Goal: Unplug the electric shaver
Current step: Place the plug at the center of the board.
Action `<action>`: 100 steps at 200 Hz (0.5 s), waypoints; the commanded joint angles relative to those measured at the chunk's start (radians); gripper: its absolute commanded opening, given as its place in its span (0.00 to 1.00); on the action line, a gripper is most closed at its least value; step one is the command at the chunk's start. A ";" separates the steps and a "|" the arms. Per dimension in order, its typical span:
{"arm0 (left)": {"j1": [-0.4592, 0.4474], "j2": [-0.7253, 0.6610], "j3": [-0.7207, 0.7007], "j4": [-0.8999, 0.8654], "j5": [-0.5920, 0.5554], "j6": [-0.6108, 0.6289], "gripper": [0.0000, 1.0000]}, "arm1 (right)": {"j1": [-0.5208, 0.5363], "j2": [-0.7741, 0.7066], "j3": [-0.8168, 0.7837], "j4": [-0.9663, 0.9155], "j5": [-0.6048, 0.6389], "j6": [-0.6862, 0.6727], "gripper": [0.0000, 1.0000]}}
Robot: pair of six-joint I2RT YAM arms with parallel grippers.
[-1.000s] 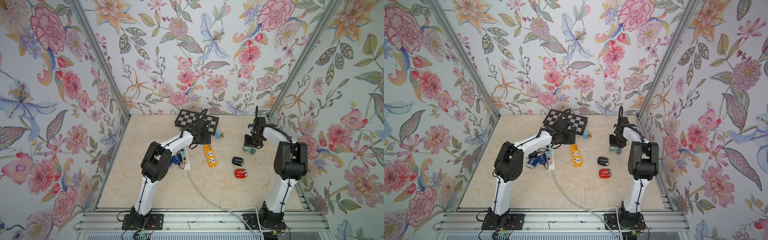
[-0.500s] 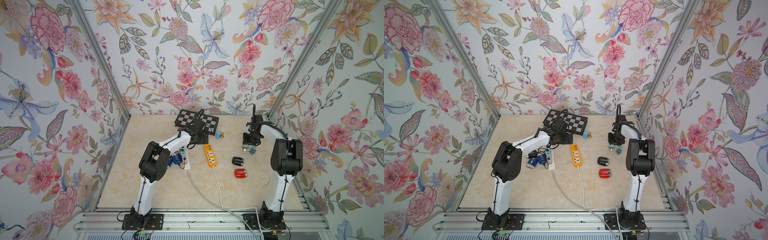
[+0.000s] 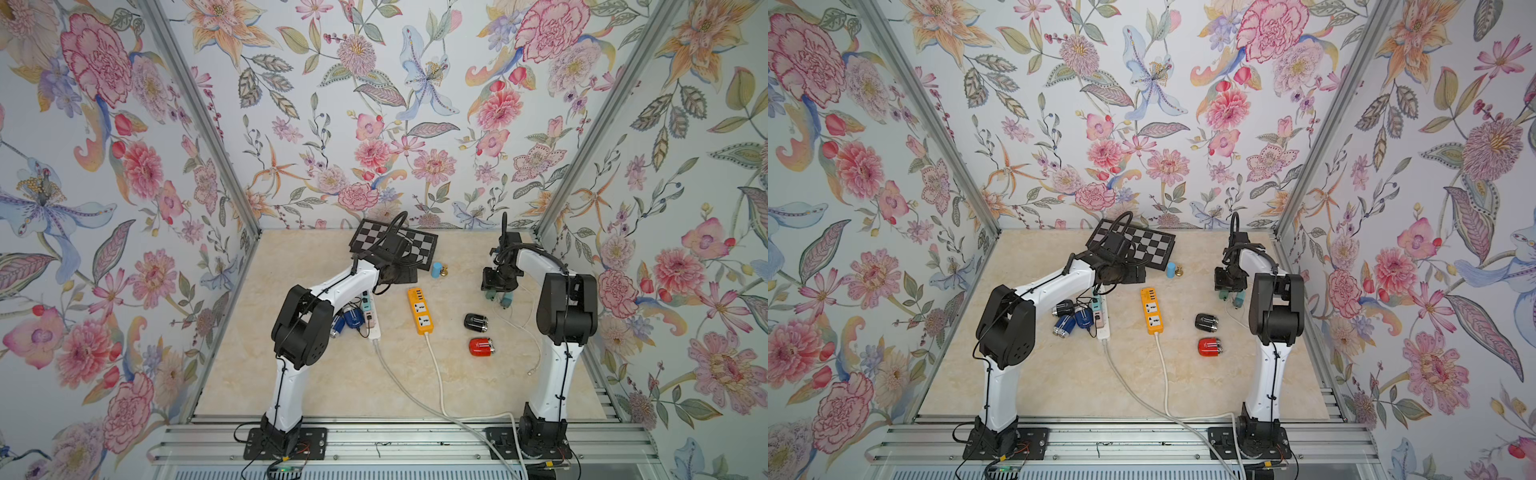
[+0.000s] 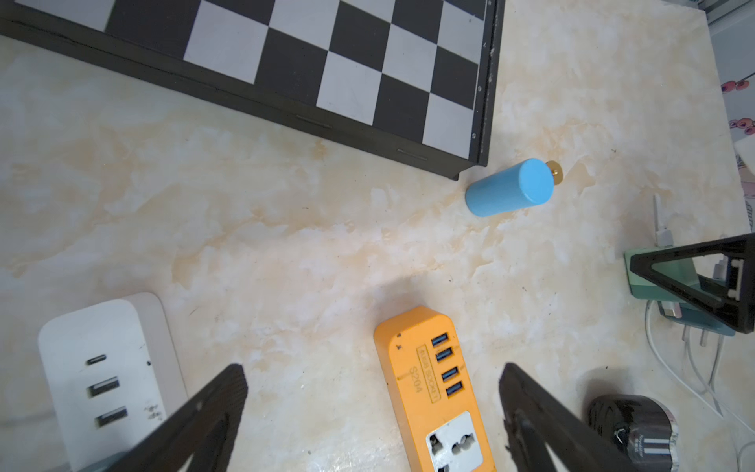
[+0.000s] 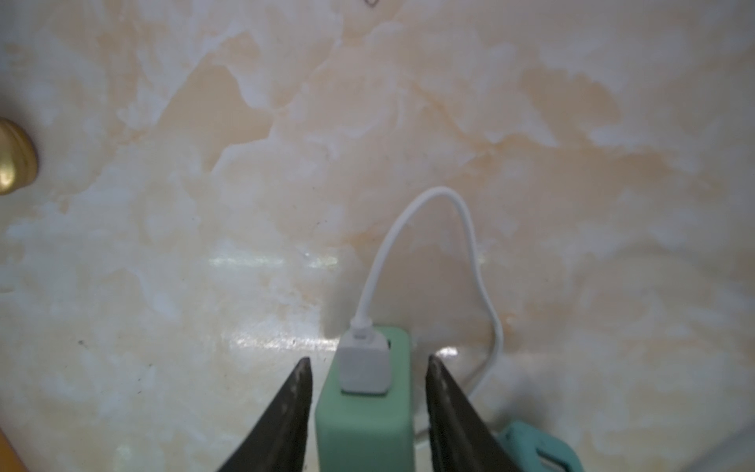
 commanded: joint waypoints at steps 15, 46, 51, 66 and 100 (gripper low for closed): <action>0.002 -0.052 -0.002 0.000 -0.030 0.034 0.99 | 0.004 -0.049 0.038 -0.030 0.008 0.006 0.51; 0.003 -0.079 0.005 -0.015 -0.066 0.058 0.99 | 0.018 -0.105 0.068 -0.030 0.029 -0.003 0.54; 0.003 -0.083 0.006 -0.021 -0.074 0.063 0.99 | 0.021 -0.113 0.074 -0.030 0.037 -0.004 0.55; 0.003 -0.093 0.015 -0.040 -0.098 0.076 0.99 | 0.026 -0.143 0.081 -0.028 0.050 -0.013 0.56; 0.006 -0.123 0.039 -0.111 -0.183 0.110 0.99 | 0.054 -0.227 0.075 -0.019 0.133 -0.055 0.58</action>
